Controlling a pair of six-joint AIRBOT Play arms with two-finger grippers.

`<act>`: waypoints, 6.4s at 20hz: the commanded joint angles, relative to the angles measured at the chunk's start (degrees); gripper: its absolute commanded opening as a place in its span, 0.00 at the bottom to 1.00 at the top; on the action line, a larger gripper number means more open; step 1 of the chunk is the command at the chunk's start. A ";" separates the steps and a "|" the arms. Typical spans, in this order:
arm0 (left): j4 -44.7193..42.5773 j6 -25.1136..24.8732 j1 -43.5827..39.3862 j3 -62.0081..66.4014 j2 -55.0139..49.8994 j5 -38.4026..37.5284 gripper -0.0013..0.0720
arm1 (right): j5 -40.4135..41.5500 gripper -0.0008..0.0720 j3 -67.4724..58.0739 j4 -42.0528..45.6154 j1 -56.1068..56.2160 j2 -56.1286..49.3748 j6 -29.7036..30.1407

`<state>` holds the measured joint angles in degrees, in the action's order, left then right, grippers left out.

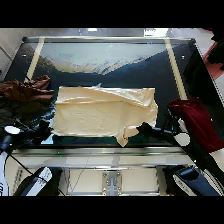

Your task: Fold the shirts.

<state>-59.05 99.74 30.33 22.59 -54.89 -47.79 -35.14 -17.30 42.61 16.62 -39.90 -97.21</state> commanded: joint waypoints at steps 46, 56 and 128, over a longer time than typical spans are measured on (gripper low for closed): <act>-24.52 -8.00 -27.82 51.47 -33.55 -0.09 0.91 | -7.67 0.56 -52.94 32.83 -13.79 -49.79 7.15; 12.66 -29.62 -28.89 61.86 -28.74 10.62 0.91 | -24.98 0.72 -53.96 4.68 -34.25 -45.22 23.06; -36.22 -21.27 -41.64 85.74 -30.27 -17.92 0.03 | 4.31 0.68 -74.60 6.67 28.24 -63.71 4.22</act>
<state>-95.35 78.06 -13.65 108.22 -85.62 -63.44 -42.89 -91.83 50.57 39.83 -99.48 -91.61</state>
